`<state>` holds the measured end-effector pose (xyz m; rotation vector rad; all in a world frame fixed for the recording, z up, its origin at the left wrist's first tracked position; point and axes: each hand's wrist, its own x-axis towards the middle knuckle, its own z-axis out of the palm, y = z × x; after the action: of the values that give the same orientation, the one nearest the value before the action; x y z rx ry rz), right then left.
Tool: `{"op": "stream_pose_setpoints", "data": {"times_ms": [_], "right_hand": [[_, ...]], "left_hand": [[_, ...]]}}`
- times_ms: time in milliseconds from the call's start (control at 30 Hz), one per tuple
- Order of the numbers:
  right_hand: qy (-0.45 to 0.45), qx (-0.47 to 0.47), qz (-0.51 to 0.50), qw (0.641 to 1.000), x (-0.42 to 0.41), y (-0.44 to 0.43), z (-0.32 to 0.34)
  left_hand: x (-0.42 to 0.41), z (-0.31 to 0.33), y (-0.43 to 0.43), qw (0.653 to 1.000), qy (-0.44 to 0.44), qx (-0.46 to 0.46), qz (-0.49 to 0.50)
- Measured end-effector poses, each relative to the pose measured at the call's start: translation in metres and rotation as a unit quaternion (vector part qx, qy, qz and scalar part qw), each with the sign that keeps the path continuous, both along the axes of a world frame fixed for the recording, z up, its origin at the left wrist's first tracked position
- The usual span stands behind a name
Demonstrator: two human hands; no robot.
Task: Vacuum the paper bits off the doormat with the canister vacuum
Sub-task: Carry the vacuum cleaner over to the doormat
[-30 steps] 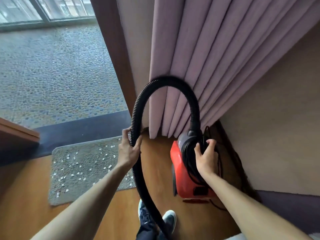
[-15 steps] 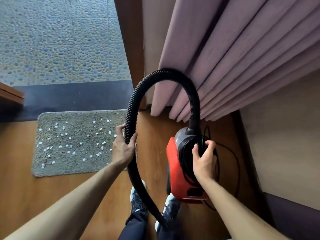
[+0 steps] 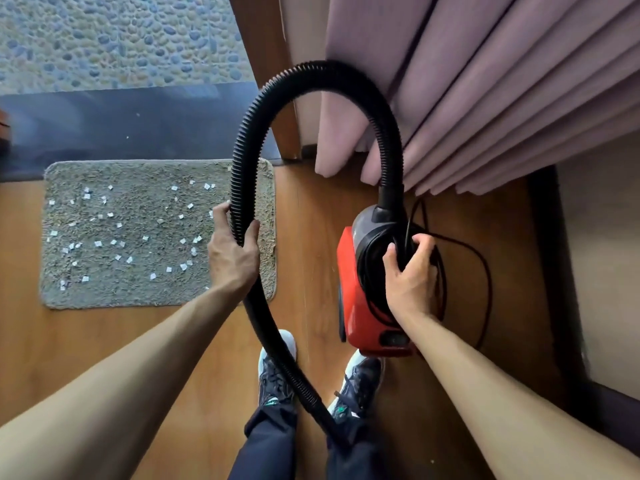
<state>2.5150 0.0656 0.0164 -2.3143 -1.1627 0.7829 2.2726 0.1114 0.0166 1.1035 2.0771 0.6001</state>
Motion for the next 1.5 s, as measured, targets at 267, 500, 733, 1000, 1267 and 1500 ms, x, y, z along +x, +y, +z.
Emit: {"op": "stream_pose_setpoints", "data": {"times_ms": [267, 500, 733, 1000, 1267, 1500], "right_hand": [[0.008, -0.035, 0.005, 0.999, 0.003, 0.003, -0.042], [0.016, -0.039, -0.013, 0.999, 0.003, 0.014, -0.064], [0.021, -0.035, -0.017, 0.999, 0.001, 0.024, -0.093], [0.01, -0.009, -0.014, 1.0, -0.001, 0.03, -0.122], [-0.001, -0.012, -0.02, 1.0, -0.002, 0.033, -0.147], [-0.024, -0.015, -0.021, 0.999, 0.001, 0.03, -0.15]], "left_hand": [[-0.011, -0.027, 0.029, 0.999, 0.045, 0.009, -0.019], [0.0, -0.053, 0.034, 0.996, 0.071, -0.006, -0.051], [0.005, -0.089, 0.033, 0.997, 0.05, -0.026, -0.051], [0.02, -0.128, 0.028, 0.999, 0.012, -0.048, -0.019], [0.02, -0.155, 0.028, 0.998, 0.016, -0.055, -0.007], [0.029, -0.162, 0.03, 0.998, 0.017, -0.058, 0.009]]}}
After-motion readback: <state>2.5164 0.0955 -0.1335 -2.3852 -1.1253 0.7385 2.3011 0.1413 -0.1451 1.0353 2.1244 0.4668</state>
